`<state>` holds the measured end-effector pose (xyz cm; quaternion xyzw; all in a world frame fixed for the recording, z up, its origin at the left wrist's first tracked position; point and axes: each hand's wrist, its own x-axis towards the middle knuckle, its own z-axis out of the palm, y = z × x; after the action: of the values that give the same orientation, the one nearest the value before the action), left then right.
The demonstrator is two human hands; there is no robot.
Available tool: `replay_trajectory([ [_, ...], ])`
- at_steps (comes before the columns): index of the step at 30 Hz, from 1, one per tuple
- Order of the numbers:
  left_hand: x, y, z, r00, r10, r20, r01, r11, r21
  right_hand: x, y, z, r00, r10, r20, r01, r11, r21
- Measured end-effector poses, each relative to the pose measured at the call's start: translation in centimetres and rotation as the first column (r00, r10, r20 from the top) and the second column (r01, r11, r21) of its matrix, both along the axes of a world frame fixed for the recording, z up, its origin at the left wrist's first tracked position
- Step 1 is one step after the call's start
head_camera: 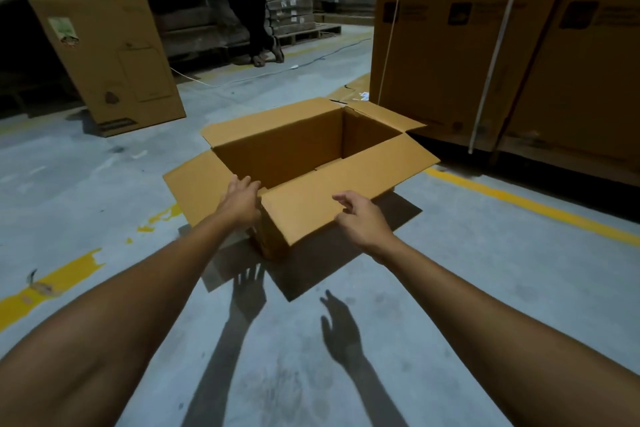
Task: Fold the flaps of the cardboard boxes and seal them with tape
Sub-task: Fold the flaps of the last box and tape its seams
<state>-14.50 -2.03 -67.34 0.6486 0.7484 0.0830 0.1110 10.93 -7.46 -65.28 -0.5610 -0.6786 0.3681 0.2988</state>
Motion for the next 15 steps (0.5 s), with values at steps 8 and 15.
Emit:
replay_trajectory([
  [8, 1.2, 3.3, -3.3, 0.997, -0.054, -0.047, 0.055, 0.998, 0.027, -1.0, 2.2, -3.1, 0.977, 0.115, 0.178, -0.111, 0.993, -0.032],
  [15, 9.0, -4.5, -3.7, 0.966, -0.258, -0.018, 0.258, 0.965, 0.049, -2.0, 0.6, -3.5, 0.833, 0.211, 0.511, -0.254, 0.967, 0.015],
])
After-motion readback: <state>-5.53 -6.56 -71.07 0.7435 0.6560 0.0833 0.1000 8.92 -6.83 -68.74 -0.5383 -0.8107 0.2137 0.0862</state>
